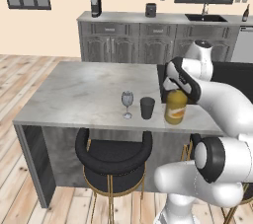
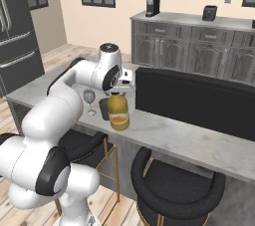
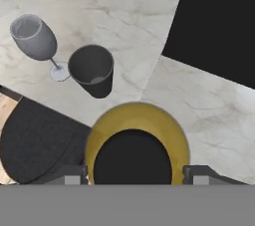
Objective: There is a wine glass and glass cup on the dining counter. Place the wine bottle next to the wine glass and the juice bottle next to the glass cup.
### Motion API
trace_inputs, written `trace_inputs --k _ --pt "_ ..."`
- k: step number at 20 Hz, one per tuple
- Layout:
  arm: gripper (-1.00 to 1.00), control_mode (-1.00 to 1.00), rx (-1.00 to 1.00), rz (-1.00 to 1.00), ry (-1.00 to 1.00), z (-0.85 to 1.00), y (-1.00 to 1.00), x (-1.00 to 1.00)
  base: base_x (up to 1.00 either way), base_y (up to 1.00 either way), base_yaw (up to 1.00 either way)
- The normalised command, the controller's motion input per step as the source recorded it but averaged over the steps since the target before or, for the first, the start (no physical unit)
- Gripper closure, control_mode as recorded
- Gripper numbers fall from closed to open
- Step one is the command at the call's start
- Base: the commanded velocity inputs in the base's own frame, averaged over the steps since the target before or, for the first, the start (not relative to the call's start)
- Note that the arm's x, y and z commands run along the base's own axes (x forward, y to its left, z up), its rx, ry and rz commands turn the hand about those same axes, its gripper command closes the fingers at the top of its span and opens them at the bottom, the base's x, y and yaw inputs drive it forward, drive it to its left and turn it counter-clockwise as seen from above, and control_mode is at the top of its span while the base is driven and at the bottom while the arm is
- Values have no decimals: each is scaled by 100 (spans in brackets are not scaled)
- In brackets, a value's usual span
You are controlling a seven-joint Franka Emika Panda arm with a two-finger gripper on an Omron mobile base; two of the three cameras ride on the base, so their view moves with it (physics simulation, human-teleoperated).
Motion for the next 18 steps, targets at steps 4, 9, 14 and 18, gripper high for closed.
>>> trace_inputs --k 4,9,14,18 --pt "100 -100 0 1 0 -11 0 30 0 0 0" --pt "100 -100 0 2 0 -8 -2 21 0 0 0" --pt "100 -100 0 3 0 -9 0 18 0 0 0" --pt "100 -100 0 3 0 -10 0 20 0 0 0"
